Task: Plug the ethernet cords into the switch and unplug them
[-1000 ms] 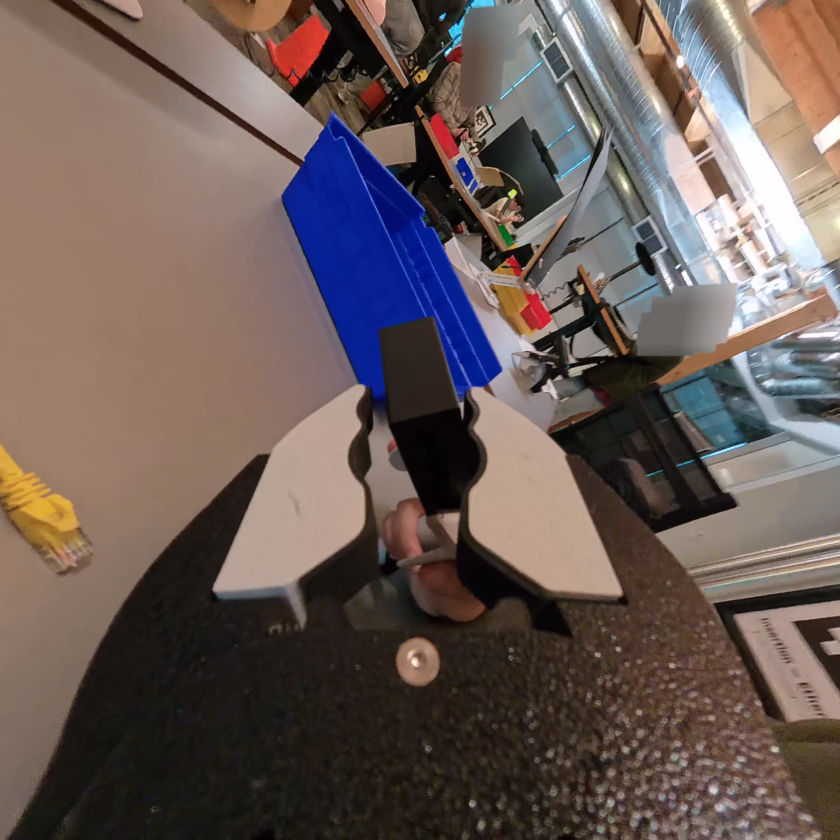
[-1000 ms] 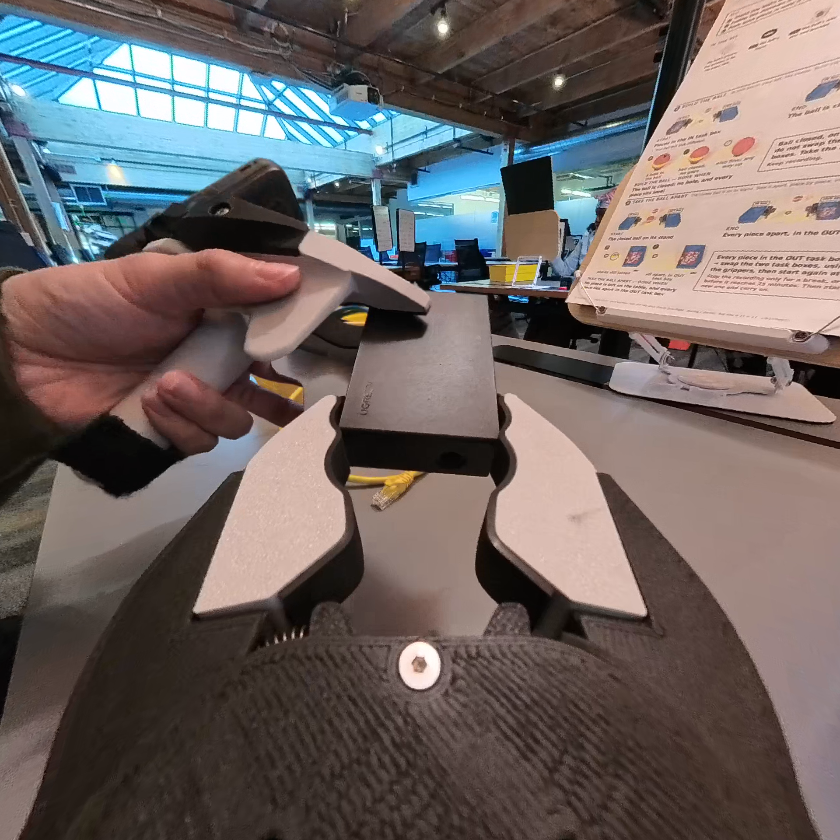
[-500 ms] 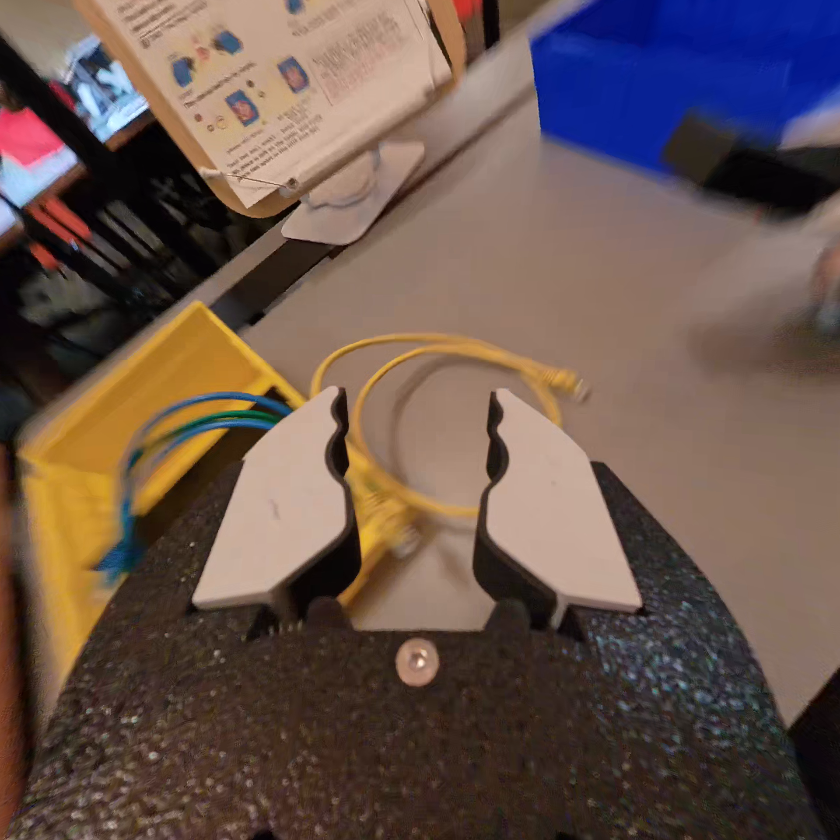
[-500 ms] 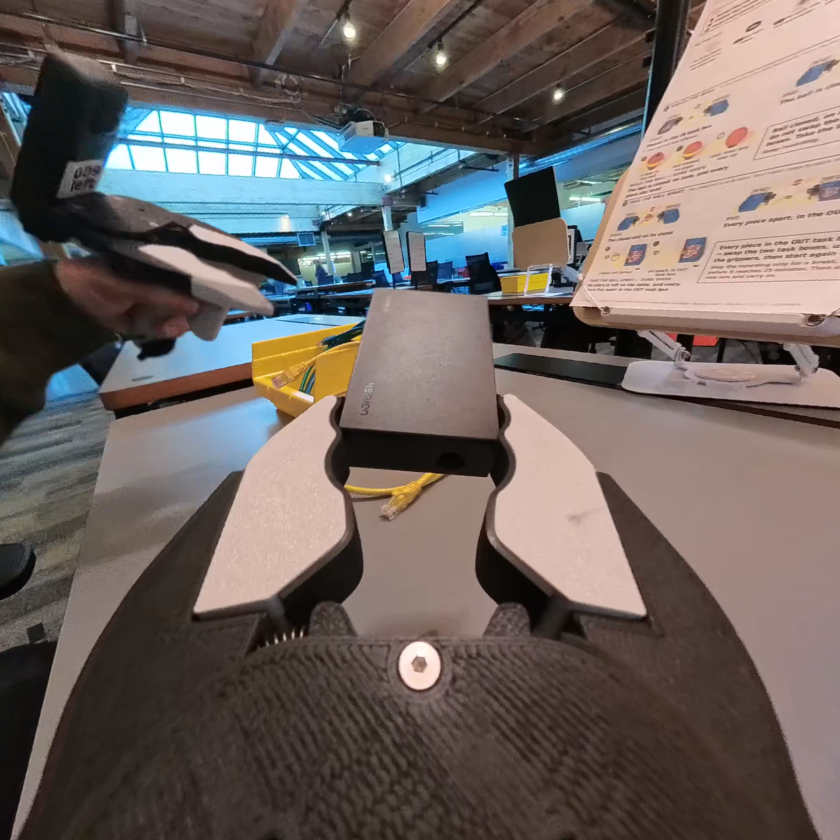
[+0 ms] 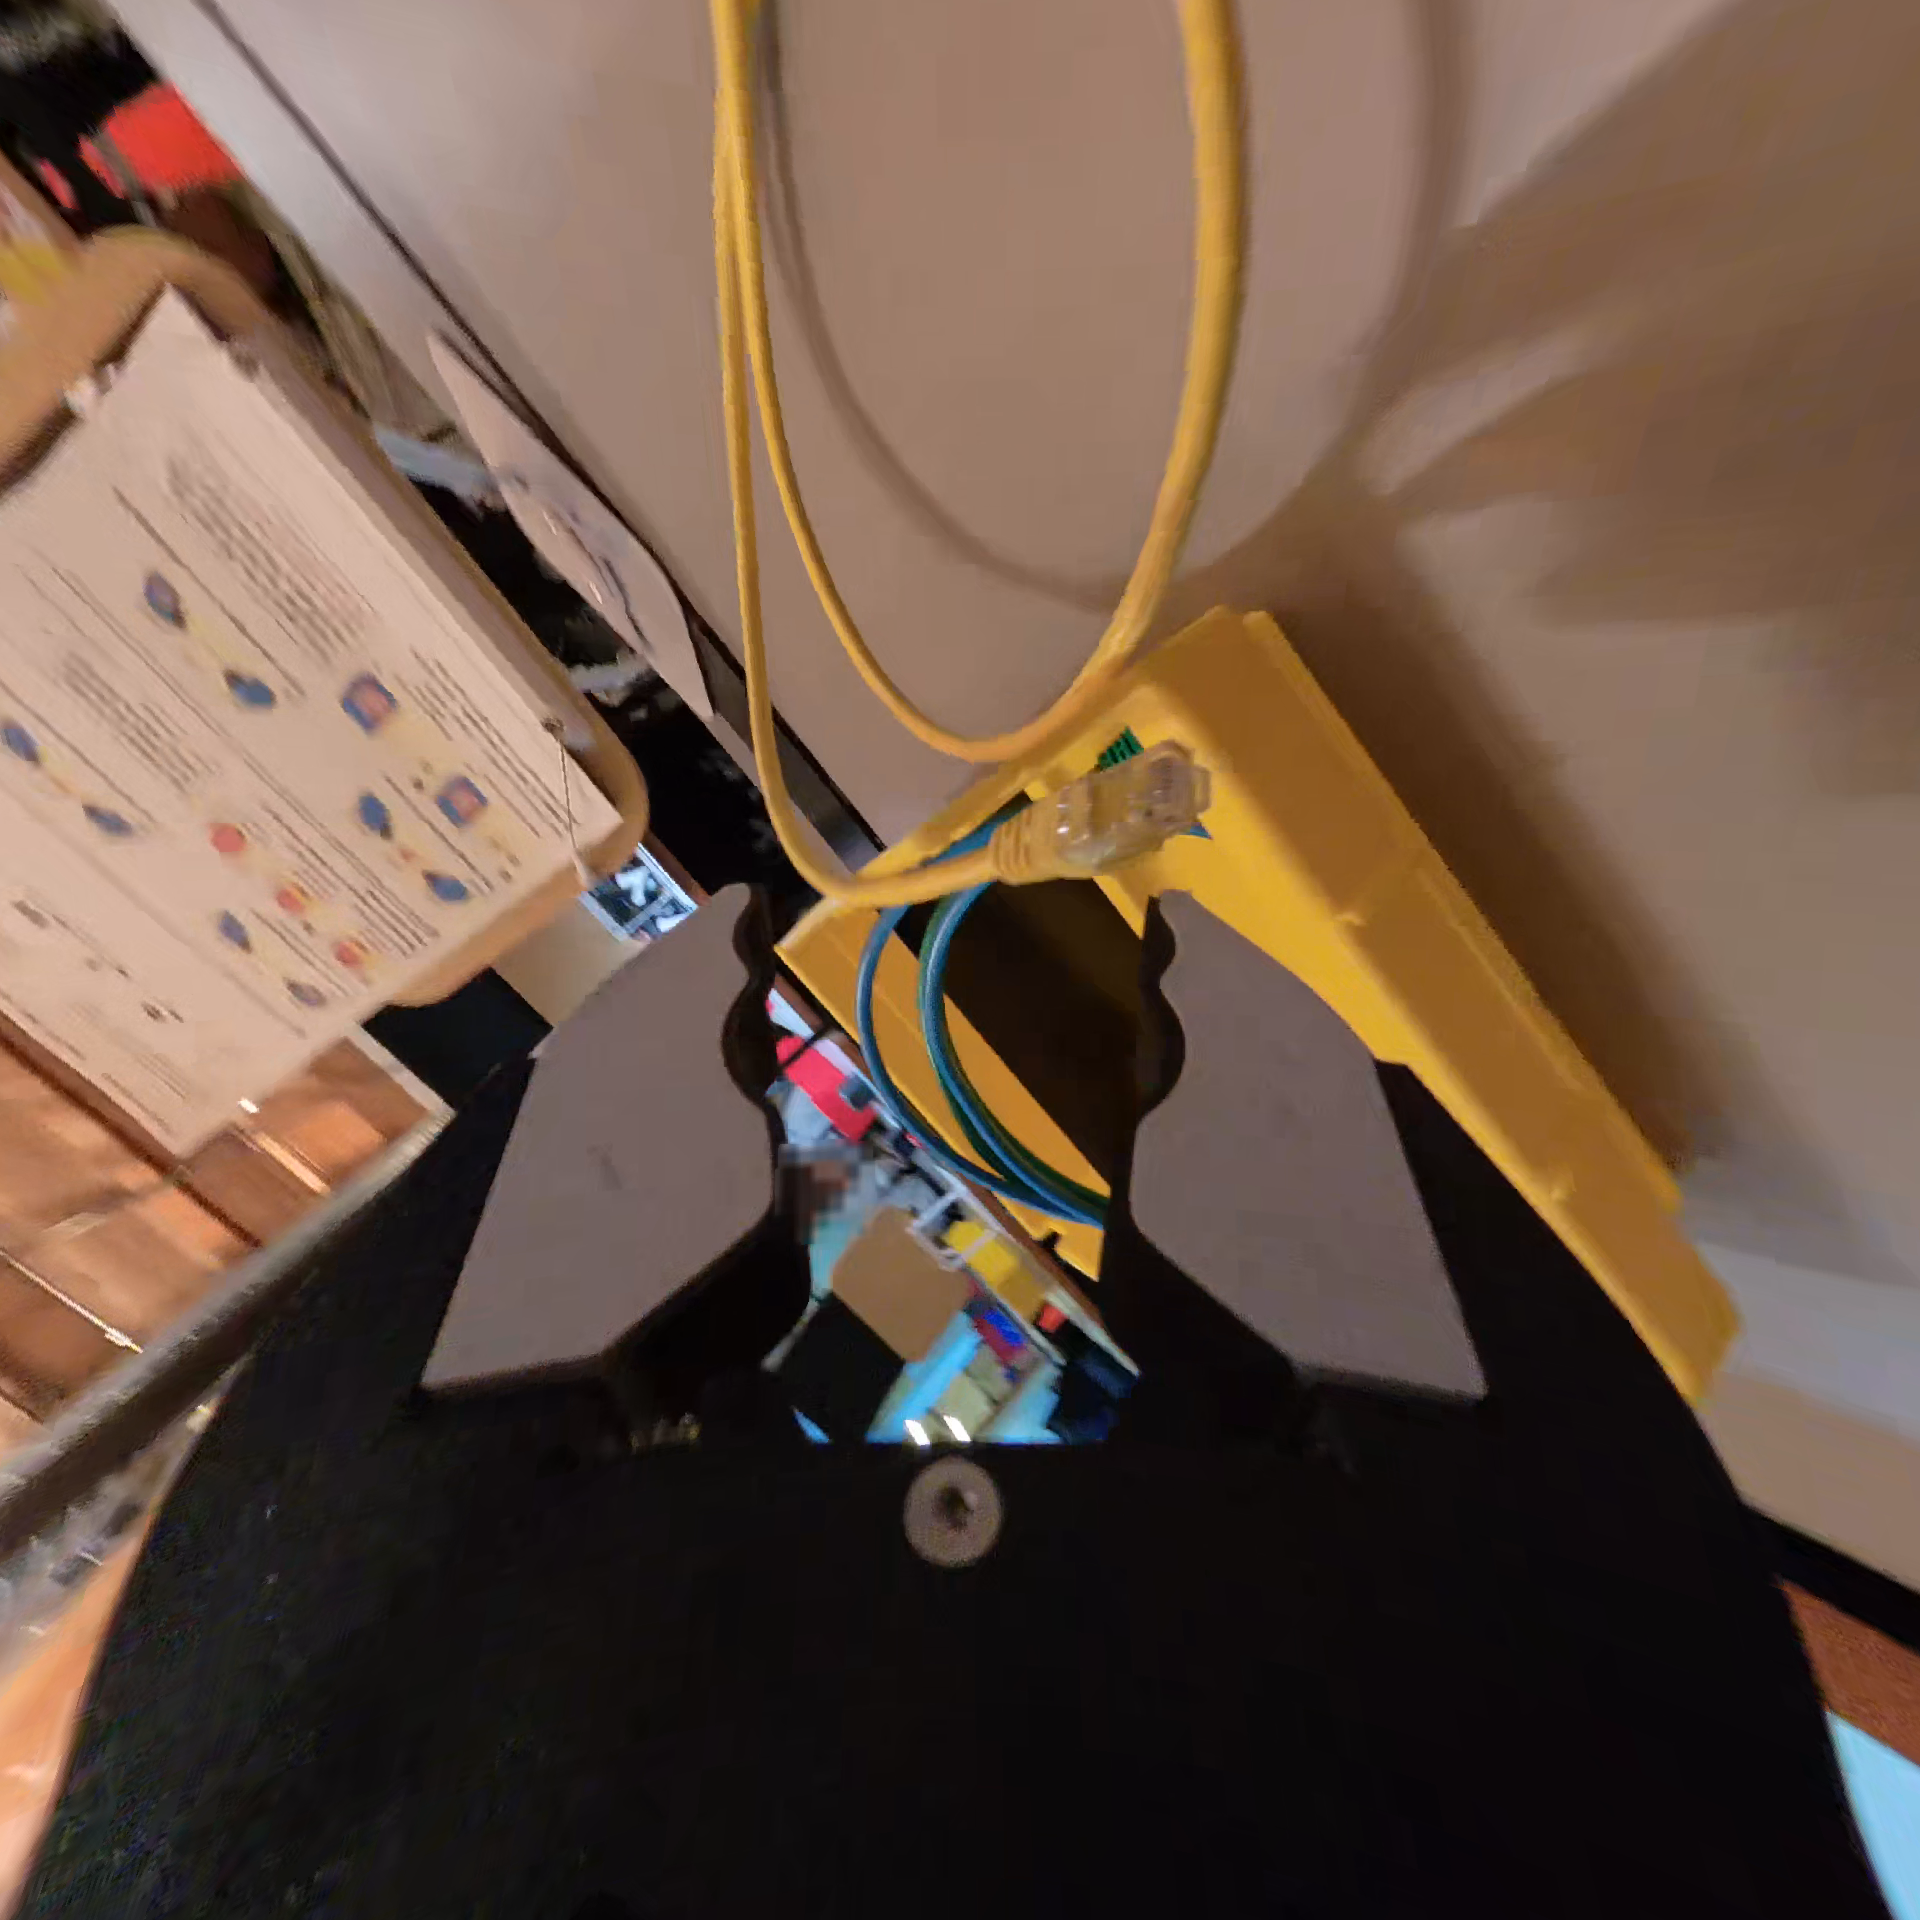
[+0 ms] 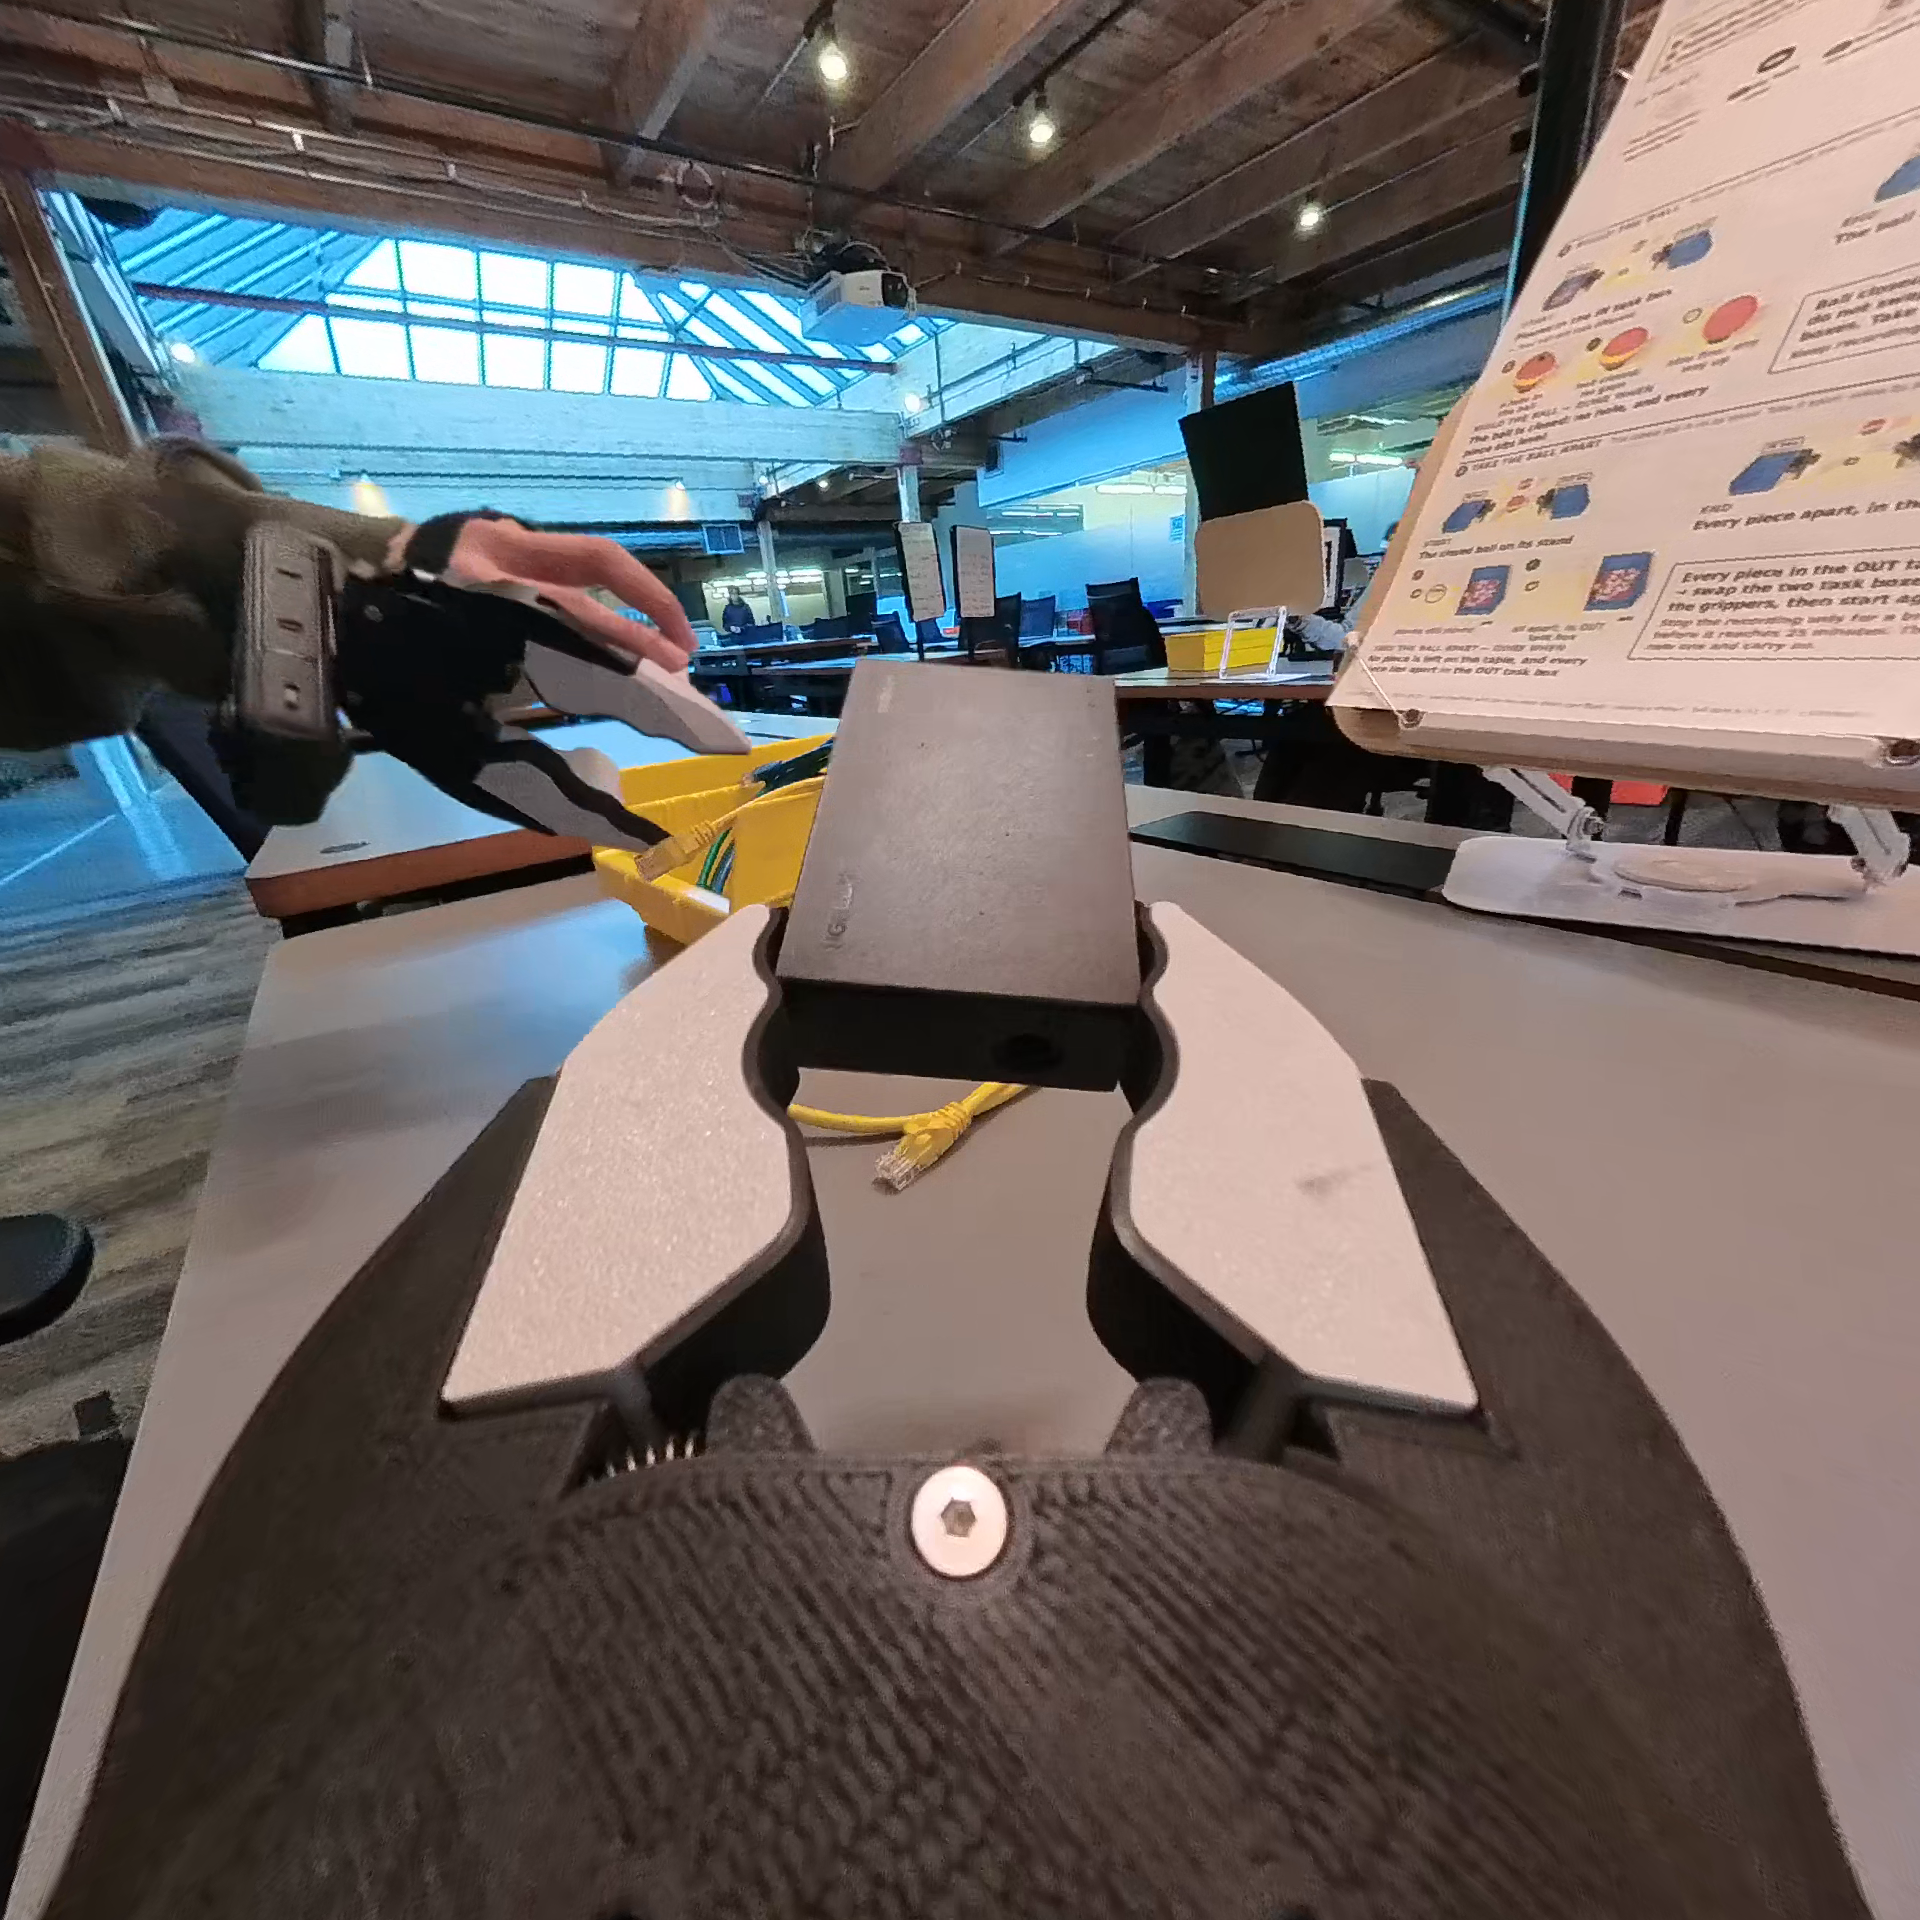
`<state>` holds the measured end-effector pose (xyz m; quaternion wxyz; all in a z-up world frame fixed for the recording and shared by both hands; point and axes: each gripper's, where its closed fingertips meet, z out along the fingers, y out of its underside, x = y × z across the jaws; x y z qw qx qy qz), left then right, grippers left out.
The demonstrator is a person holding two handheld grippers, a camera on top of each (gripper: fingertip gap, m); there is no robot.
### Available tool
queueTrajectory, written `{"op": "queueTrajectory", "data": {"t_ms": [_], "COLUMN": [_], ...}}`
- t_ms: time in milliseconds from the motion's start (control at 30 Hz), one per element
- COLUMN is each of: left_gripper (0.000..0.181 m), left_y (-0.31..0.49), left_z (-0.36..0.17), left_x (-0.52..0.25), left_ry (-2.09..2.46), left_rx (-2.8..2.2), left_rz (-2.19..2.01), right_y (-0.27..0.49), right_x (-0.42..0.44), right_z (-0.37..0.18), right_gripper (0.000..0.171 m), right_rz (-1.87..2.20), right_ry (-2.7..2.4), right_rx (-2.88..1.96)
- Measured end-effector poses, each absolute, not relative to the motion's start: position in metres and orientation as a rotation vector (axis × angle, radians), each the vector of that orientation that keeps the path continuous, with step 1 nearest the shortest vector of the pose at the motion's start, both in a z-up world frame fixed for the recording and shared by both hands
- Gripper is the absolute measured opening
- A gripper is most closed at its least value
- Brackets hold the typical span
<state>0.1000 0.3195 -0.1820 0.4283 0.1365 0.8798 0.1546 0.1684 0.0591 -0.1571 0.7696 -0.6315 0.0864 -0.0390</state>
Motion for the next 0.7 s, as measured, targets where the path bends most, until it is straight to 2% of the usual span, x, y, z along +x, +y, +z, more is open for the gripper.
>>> {"op": "queueTrajectory", "data": {"t_ms": [167, 267, 300, 367, 533, 700], "left_gripper": [0.058, 0.037, 0.019, 0.019, 0.016, 0.014], "left_y": [0.312, 0.312, 0.311, 0.309, 0.295, 0.259], "left_z": [-0.202, -0.211, -0.212, -0.214, -0.199, -0.148], "left_x": [0.097, 0.098, 0.101, 0.102, 0.102, 0.121], "left_ry": [2.207, 2.203, 2.19, 2.205, 2.279, 2.238], "left_rx": [0.693, 0.798, 0.815, 0.805, 0.599, -0.029], "left_rz": [0.504, 0.548, 0.56, 0.575, 0.496, 0.115], "right_y": [0.061, 0.062, 0.061, 0.061, 0.061, 0.057], "right_x": [0.165, 0.164, 0.164, 0.165, 0.166, 0.172], "right_z": [-0.158, -0.158, -0.158, -0.158, -0.158, -0.156], "right_gripper": [0.062, 0.062, 0.062, 0.062, 0.062, 0.062], "right_rz": [-0.095, -0.095, -0.095, -0.094, -0.088, -0.079], "right_ry": [0.164, 0.16, 0.16, 0.163, 0.17, 0.206], "right_rx": [-1.384, -1.387, -1.386, -1.382, -1.379, -1.353]}}
